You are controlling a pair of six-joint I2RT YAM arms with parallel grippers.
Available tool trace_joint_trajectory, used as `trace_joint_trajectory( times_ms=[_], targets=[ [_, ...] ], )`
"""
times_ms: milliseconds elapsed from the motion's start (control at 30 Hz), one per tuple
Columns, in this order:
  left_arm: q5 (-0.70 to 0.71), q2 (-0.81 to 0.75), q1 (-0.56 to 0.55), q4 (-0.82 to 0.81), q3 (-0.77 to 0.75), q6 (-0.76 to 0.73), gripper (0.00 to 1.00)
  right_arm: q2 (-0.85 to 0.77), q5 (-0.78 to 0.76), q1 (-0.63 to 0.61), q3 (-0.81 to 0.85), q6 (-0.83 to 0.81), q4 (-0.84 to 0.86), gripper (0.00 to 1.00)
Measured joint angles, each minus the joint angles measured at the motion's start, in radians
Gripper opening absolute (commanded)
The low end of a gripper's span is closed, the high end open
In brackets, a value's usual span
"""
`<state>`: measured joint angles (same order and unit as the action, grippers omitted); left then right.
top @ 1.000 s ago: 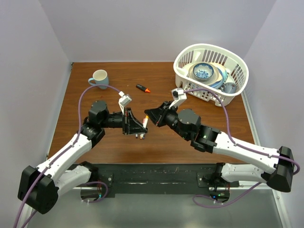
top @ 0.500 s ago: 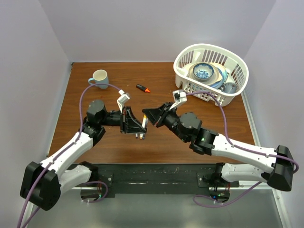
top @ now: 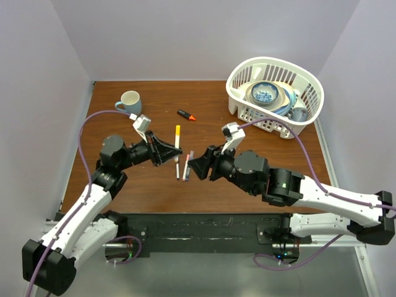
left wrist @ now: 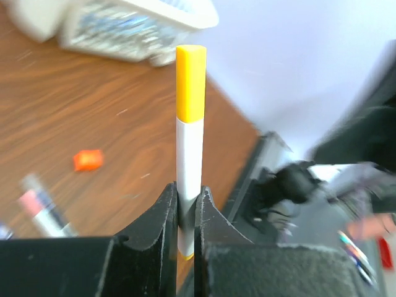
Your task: Insert the pens into the pen caps
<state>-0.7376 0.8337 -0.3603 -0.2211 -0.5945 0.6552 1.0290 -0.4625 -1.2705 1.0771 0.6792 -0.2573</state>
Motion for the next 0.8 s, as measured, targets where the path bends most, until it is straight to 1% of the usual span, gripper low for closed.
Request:
trace_joint_trajectory(
  times_ms=[133,267,400,500,533,600,700,733,800],
  targets=[
    [0.185,0.041,0.0,0.193,-0.01,-0.073,0.0,-0.03,-0.053,0.003,0.01,-0.023,-0.064,0.6],
    [0.35,0.165,0.0,0.352,-0.02,-0.117,0.0,-0.067,-0.079,0.003,-0.017,-0.026,-0.09,0.61],
    [0.472,0.304,0.0,0.444,-0.023,-0.126,0.0,-0.092,-0.099,0.003,-0.061,-0.026,-0.113,0.61],
    [0.529,0.363,0.0,0.469,-0.023,-0.125,0.02,-0.105,-0.111,0.003,-0.078,-0.026,-0.141,0.62],
    [0.544,0.378,0.0,0.47,-0.023,-0.125,0.05,-0.107,-0.116,0.003,-0.079,-0.026,-0.147,0.62],
    [0.567,0.411,0.0,0.467,-0.023,-0.125,0.07,-0.111,-0.126,0.003,-0.08,-0.028,-0.151,0.62],
    [0.584,0.468,-0.003,0.46,-0.024,-0.121,0.13,-0.114,-0.132,0.003,-0.08,-0.033,-0.155,0.63],
    [0.59,0.488,-0.007,0.46,-0.024,-0.118,0.17,-0.114,-0.138,0.003,-0.08,-0.036,-0.156,0.63],
    [0.606,0.515,-0.021,0.457,-0.024,-0.113,0.2,-0.114,-0.154,0.003,-0.08,-0.046,-0.158,0.63]
  ],
)
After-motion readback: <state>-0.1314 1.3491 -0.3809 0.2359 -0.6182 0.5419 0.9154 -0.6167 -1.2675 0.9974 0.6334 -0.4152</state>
